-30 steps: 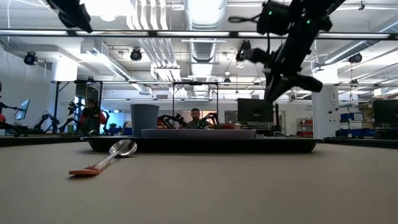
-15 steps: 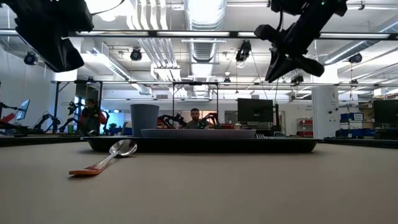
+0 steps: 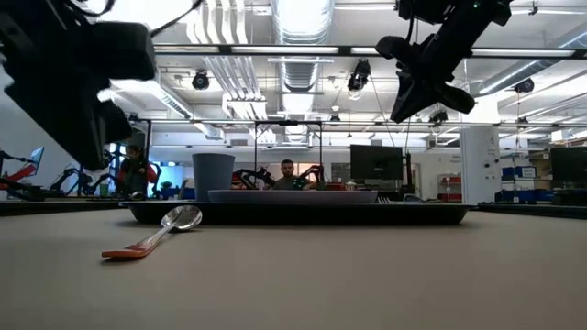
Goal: Pick and place plate/cup/fork/spoon on tray
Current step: Put the orange spoon on the black serving tray to the right of the white plate
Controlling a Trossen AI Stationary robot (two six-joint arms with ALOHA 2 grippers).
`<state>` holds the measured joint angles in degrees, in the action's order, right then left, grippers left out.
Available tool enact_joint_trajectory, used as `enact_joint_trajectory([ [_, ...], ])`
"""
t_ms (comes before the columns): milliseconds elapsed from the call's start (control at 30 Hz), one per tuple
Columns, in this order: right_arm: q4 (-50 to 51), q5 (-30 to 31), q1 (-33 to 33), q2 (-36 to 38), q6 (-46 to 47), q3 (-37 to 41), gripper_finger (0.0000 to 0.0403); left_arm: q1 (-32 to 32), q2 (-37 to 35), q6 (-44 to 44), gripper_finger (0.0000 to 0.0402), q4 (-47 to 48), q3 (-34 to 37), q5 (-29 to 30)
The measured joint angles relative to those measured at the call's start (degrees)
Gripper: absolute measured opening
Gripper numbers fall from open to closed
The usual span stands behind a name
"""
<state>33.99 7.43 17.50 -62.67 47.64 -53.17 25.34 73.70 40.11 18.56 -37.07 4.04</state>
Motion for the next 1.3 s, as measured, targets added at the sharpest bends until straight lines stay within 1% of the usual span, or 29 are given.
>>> enact_joint_trajectory([
  [100, 0.0, -0.5, 0.0, 0.0, -0.52, 0.0, 0.0028, 0.0, 6.02, -0.5, 0.0, -2.02, -1.81, 0.01],
  [200, 0.01, -1.28, 0.0, 0.07, -1.22, 0.0, 0.0028, -0.01, 10.29, -1.6, 0.0, -2.6, -3.03, -0.18],
  [400, 0.01, -1.48, 0.0, 0.22, -2.28, 0.0, 0.0028, -0.4, 16.32, -2.29, 0.0, -11.49, -3.94, -0.4],
  [700, 0.01, -1.87, 0.0, 0.94, -2.69, 0.0, 0.0028, -3.98, 20.68, -7.25, 0.0, -17.2, -5.25, -0.55],
  [900, -0.01, -1.89, 0.0, 1.4, -2.8, 0.0, 0.0028, -8.09, 23.12, -10.85, 0.0, -25.83, -5.32, -0.78],
  [1033, 0.01, -1.93, 0.0, 1.56, -3.48, 0.0, 0.0028, -10.86, 25.21, -13.06, 0.0, -30.14, -5.72, -3.26],
  [1133, -0.01, -2.07, 0.0, 1.87, -3.58, 0.0, 0.0028, -12.14, 27.35, -15.67, 0.0, -30.82, -7.65, -5.45],
  [1300, -0.01, -2.5, 0.0, 3.1, -4.04, 0.0, 0.0028, -13.3, 31.19, -21.38, 0.0, -30.46, -13.27, -7.22],
])
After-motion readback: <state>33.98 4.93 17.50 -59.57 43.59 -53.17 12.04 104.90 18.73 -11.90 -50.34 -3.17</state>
